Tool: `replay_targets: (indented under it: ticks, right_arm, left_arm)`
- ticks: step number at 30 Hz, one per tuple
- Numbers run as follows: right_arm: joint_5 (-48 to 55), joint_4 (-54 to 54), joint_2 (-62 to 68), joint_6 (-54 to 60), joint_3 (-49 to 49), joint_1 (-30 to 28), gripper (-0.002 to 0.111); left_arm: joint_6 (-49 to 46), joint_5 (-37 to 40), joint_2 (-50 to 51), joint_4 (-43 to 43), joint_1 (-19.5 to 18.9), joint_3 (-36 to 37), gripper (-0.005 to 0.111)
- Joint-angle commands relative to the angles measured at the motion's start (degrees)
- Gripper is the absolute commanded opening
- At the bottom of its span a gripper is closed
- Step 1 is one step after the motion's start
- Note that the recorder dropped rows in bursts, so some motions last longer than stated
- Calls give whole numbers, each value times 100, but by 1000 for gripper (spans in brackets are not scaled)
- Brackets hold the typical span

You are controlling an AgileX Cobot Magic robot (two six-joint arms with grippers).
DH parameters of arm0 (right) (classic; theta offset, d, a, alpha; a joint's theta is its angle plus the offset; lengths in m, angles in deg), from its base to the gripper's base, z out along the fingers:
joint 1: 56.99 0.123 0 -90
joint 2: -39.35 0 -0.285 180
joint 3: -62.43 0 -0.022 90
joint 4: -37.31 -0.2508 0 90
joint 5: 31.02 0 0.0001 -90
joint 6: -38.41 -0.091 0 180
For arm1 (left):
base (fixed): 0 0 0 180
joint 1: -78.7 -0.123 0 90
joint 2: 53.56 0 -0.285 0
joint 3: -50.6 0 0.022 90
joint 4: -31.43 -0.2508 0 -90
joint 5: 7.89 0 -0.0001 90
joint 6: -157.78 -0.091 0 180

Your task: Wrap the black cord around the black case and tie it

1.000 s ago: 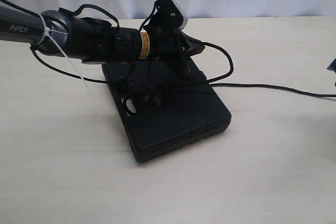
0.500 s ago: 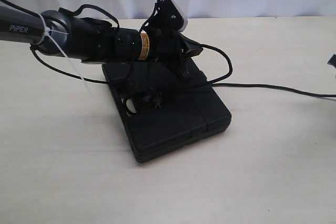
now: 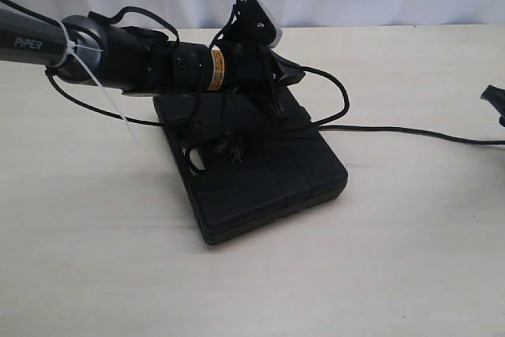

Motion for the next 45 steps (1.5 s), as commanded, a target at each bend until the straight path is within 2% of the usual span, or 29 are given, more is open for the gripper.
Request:
replay_targets:
  ticks: [1, 4, 6, 10, 16, 18, 23, 25, 28, 30, 32, 37, 42, 45]
  right_arm:
    - [-480, 223, 22, 4, 255, -19, 5]
    - [-1184, 918, -32, 3, 375, -19, 4]
    - [-1617, 918, -141, 328, 386, -19, 4]
    - [-2659, 918, -481, 1948, 358, -19, 4]
    - [-5637, 918, -1060, 4725, 257, 42, 4]
    - [-5986, 918, -1159, 5351, 187, 204, 4]
    - [-5862, 918, -1259, 6778, -49, 915, 4]
    - [-5254, 918, -1259, 6782, -74, 1244, 4]
    - [-3797, 918, -1248, 6538, -99, 1693, 4]
    - [-3287, 918, -1237, 6641, -125, 1948, 4]
    - [-3181, 918, -1197, 6877, -125, 2161, 4]
    - [-2913, 918, -1174, 7274, -125, 2667, 4]
    - [-2824, 918, -1174, 7372, -125, 2878, 4]
    - [-3232, 918, -1186, 7481, -129, 2878, 4]
  left_arm:
    - [-17, -34, -10, -17, 7, -45, 0]
    - [-17, -34, -10, -17, 7, -45, 0]
    - [5, -34, -10, 19, -3, -45, 0]
    - [251, -34, -35, 33, -63, -45, 0]
    - [1267, -42, -224, -288, -387, -45, 0]
    - [1626, -213, -233, -542, -542, -45, 0]
    - [2380, -1095, -233, -1090, -958, -45, 0]
    - [2454, -1283, -233, -1163, -1034, -45, 0]
    - [2447, -1500, -233, -1260, -1064, -45, 0]
    - [2437, -1692, -233, -1304, -1064, -45, 0]
    - [2419, -1861, -233, -1329, -1042, -45, 0]
    - [2419, -1676, -233, -1329, -1001, -45, 0]
    - [2406, -1634, -233, -1293, -1001, -45, 0]
    - [2406, -1437, -233, -1249, -1001, -45, 0]
